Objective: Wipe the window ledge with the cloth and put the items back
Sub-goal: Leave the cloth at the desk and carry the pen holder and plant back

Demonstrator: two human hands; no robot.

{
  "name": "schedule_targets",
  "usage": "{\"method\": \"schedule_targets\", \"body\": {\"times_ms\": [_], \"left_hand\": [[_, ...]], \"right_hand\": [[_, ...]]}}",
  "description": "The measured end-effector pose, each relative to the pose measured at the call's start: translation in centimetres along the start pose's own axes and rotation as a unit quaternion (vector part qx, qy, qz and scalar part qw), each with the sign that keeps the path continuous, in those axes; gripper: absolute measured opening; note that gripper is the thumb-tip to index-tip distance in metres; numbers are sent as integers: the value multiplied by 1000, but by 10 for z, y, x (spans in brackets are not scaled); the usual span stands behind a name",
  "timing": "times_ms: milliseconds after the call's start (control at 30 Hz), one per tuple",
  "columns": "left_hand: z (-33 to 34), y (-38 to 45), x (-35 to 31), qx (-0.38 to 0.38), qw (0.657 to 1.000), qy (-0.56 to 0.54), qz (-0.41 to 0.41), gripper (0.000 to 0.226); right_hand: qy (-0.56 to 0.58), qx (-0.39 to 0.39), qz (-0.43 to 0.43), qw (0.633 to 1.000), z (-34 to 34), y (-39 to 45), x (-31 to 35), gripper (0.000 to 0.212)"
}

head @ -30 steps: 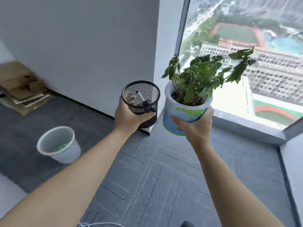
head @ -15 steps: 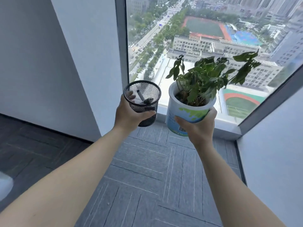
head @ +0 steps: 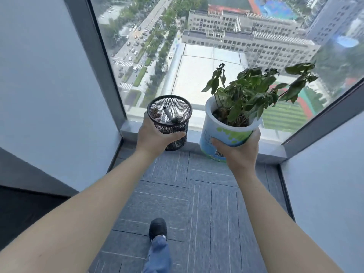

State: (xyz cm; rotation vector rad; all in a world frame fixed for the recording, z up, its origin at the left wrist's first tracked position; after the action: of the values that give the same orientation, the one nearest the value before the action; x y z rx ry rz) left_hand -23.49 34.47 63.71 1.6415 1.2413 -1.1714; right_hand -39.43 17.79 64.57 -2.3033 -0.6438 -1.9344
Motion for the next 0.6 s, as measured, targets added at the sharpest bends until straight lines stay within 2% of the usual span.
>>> {"method": "schedule_targets", "body": {"times_ms": [200,400,600], "left_hand": [[81,113,34,21,1000,-5,-13,96],[170,183,90,43,998,5,-43,88],[254,238,172,46,996,4,-78,93]], "right_hand": [[-19,-31,29,999,66,102,-70,78],[-34,-38,73,996,115,178,-156,76],[-38,-20,96,994,157,230,-268,85]]}}
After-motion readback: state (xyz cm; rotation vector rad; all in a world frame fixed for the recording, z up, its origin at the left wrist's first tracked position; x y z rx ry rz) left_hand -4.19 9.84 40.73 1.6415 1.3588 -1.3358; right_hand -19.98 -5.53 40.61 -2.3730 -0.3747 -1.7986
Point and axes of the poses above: each hand's wrist, its own y-axis towards the middle knuckle, its own z-axis out of the palm, x = y × z, the point moved 5 cm from there along y, towards the middle knuckle, and after that the axes turned 11 degrees about -x, right-handed, at the moved point
